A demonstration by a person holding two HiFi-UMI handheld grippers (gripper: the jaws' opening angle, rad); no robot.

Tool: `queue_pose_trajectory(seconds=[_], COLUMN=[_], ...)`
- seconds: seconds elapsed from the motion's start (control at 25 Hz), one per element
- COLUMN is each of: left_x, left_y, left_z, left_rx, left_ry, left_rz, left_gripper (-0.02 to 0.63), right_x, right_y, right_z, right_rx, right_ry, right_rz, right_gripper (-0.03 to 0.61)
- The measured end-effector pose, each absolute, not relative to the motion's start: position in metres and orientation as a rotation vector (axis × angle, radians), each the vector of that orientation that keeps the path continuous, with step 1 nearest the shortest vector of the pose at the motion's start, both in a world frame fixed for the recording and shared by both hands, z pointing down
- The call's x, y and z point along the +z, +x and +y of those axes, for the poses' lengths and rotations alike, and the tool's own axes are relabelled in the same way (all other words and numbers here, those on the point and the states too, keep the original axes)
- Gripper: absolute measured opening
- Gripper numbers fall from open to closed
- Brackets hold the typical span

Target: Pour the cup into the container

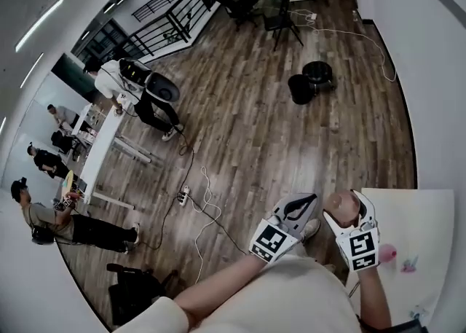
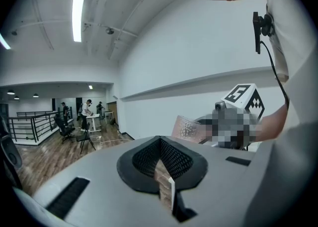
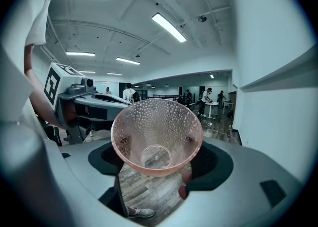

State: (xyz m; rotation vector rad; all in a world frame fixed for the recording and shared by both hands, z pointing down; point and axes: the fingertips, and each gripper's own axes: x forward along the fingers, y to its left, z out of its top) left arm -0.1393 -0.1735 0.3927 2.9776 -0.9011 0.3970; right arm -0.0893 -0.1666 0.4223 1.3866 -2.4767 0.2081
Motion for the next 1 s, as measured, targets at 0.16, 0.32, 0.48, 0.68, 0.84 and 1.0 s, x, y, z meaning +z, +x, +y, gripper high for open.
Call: queue_pose_trajectory(seconds=[0.16,0.32,0.48,0.68,0.84,1.0], left_x=[0.401,0.403,0.399,0.405,0.404,0.406], left_y=[-0.152,-0.16,-0.156,-0.148,-0.146,-0.142], left_z=[-0.176,-0.18,-0.182,-0.179,-0.178,-0.181], left_rx=[0.4,0.409,0.4,0.407,0.412,0.416], left_ry=[2.968,2.963,2.961,2.962,2.962,2.964], left_rz=[-0.962,-0.996,-1.003,-0.976,-0.975,-0.975], left_gripper=[0.009,0.009,0.009,0.009,0.009,0.009], right_x=[0.431,0.434,0.431,0.439,0.44,0.439], right_y=[-0.101,-0.111,-0.106,-0.096,-0.094,-0.087], right_z=[-0.171,-0.175,-0.176,-0.172,-0.171,-0.174], right_rx=[0.189,0.187,0.179,0.194,0.202,0.2], right_ry=[1.354,1.331,1.331,1.357,1.362,1.378], right_rz=[-2.51,-2.531,-2.529,-2.512,-2.513,-2.51], right_gripper=[0.368,0.368,0.367,0.367,0.367,0.367])
